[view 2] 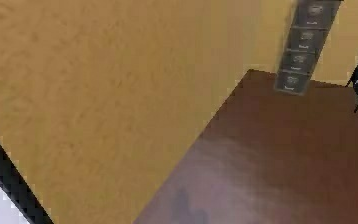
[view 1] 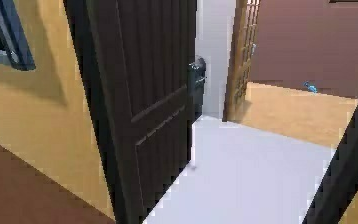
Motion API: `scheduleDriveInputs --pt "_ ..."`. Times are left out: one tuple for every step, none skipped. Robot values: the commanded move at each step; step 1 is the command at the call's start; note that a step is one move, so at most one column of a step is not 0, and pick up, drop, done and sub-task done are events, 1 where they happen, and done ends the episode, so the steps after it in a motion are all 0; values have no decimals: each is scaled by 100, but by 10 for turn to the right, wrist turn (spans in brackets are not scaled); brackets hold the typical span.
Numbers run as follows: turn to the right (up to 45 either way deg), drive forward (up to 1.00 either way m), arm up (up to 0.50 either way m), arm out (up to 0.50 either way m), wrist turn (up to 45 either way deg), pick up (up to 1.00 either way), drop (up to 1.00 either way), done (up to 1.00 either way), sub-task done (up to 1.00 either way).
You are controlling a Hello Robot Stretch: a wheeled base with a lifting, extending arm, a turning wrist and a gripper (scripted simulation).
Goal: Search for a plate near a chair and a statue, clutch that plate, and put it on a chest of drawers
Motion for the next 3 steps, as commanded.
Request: scheduleDriveInputs --pt "-450 0 0 0 0 0 0 0 0" --pt "-360 0 0 0 0 0 0 0 0" --pt "0 100 0 0 0 0 0 0 0"
